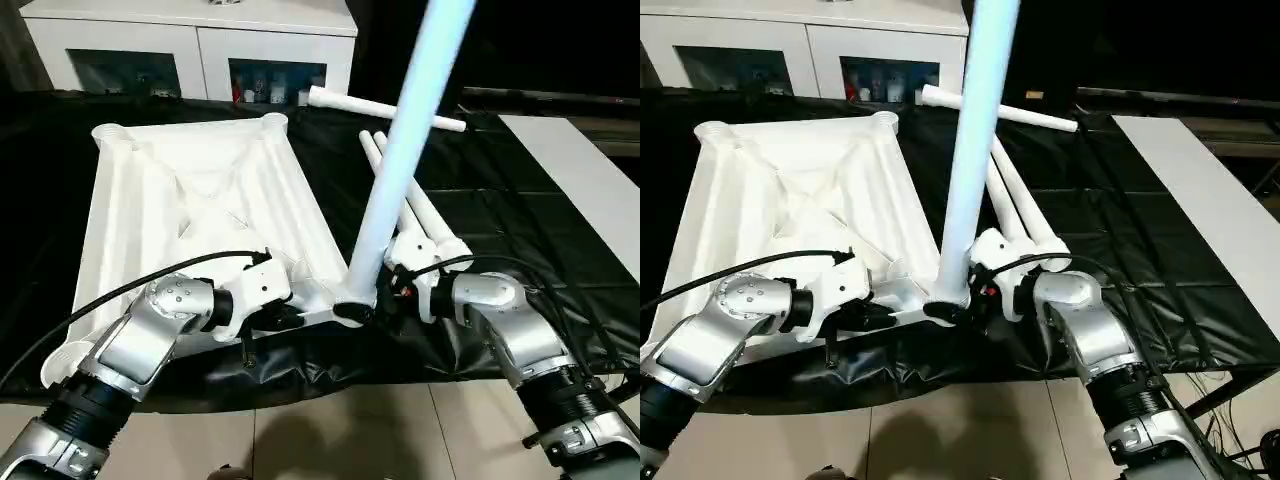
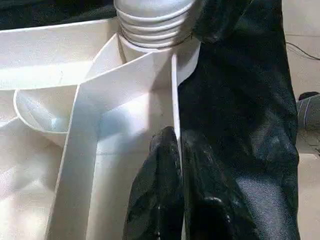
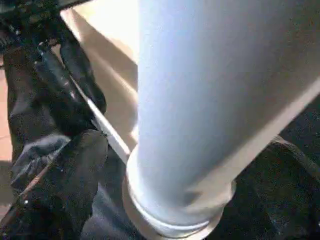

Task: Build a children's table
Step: Rotate leg to tighten

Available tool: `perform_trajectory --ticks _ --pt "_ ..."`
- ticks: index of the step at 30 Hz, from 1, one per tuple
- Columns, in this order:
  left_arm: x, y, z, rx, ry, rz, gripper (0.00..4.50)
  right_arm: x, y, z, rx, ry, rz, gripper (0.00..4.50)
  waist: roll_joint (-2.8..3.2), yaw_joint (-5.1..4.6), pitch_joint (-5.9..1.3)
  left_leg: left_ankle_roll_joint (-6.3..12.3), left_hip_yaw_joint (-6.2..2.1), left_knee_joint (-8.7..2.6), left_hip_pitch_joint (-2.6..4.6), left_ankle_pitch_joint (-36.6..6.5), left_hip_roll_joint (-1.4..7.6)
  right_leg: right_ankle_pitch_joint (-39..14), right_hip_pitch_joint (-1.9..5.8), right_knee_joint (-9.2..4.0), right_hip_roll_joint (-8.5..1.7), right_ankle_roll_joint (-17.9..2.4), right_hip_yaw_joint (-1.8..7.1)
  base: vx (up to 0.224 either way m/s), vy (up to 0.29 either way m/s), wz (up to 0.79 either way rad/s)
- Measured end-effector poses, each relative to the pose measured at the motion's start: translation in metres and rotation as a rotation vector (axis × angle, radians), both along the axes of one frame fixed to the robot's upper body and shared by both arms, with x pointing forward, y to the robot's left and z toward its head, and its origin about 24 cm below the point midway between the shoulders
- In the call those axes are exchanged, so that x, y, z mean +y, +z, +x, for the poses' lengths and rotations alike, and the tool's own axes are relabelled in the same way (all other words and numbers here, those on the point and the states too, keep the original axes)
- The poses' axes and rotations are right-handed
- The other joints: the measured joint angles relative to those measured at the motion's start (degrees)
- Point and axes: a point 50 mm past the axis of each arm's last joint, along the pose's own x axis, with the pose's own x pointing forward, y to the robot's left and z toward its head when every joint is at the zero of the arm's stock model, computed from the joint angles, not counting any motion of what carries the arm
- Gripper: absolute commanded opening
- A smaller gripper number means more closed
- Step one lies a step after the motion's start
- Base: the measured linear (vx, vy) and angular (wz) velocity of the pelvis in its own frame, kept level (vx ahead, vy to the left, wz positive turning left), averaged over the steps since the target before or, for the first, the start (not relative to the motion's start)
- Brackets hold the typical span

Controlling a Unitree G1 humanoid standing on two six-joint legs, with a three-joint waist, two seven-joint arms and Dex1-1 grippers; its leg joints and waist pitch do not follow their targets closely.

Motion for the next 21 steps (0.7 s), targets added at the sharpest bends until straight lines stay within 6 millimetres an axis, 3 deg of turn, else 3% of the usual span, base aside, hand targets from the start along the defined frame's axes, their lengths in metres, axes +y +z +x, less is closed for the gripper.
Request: perform_trajectory --ticks 9,16,21 --pt "0.0008 0.0002 -0.0001 0.001 -0.002 0.003 0.0 -0.0018 -0.0014 0.0003 0.008 -0.003 -0.005 3.68 -0.02 -0.06 -0.01 0.0 0.0 0.0 -0.01 0.0 0.0 0.0 0.0 0.03 0.0 0.0 0.01 0.0 0.0 0.0" --pt "0.0008 0.0001 0.0 -0.001 -0.002 0.006 0.0 -0.0029 -0.0014 -0.0003 -0.004 0.015 -0.019 2.91 -0.04 -0.07 -0.02 0.0 0.0 0.0 -0.01 0.0 0.0 0.0 0.0 0.03 0.0 0.0 0.01 0.0 0.0 0.0" --pt "0.0009 0.0 -0.0001 -0.001 -0.002 0.008 0.0 -0.003 -0.0023 -0.0001 -0.015 0.022 -0.032 2.66 -0.1 -0.07 -0.06 0.0 0.0 0.0 0.0 0.0 0.0 0.0 0.01 0.04 0.0 0.0 0.01 0.0 0.0 0.0"
